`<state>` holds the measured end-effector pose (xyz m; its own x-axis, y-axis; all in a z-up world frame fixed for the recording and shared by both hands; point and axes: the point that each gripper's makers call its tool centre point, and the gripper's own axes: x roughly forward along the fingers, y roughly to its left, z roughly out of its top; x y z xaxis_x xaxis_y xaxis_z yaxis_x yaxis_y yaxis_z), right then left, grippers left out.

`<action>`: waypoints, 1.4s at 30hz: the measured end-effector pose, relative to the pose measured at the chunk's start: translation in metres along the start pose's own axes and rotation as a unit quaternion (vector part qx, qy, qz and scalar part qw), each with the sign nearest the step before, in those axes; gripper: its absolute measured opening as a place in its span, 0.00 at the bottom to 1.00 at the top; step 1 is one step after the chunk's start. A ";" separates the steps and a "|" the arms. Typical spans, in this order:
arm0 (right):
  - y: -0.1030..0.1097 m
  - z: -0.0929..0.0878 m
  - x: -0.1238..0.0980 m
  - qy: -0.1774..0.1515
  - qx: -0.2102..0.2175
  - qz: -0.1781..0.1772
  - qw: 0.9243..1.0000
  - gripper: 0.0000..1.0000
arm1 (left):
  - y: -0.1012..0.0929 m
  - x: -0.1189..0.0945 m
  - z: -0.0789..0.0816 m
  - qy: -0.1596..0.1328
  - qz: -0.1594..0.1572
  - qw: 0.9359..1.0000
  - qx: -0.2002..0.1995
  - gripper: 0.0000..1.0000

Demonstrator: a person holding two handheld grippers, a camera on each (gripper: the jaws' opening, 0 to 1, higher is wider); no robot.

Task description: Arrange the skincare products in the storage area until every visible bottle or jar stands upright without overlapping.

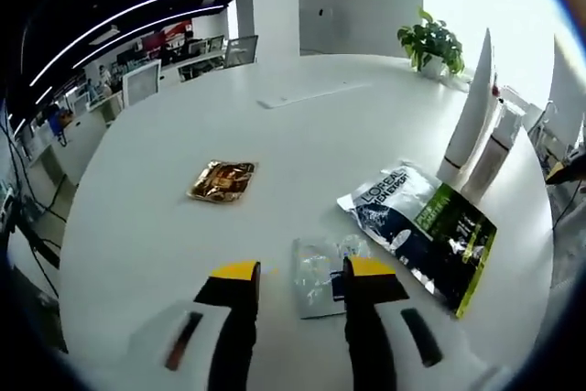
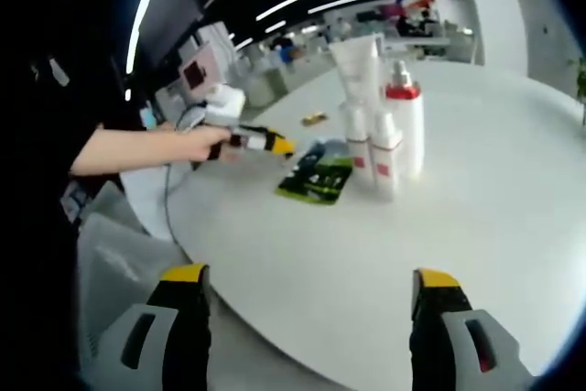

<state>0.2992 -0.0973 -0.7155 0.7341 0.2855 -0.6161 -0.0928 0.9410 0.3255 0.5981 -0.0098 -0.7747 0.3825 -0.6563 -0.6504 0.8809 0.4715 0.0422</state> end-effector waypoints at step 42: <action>0.001 -0.003 0.001 0.007 0.001 0.002 1.000 0.94 | -0.018 0.008 -0.011 0.094 -0.135 0.977 0.134 0.64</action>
<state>0.2980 -0.0958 -0.7174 0.7245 0.2924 -0.6242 -0.0943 0.9391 0.3304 0.5828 -0.0172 -0.7887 0.0908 -0.6035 -0.7922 0.9936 0.1082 0.0314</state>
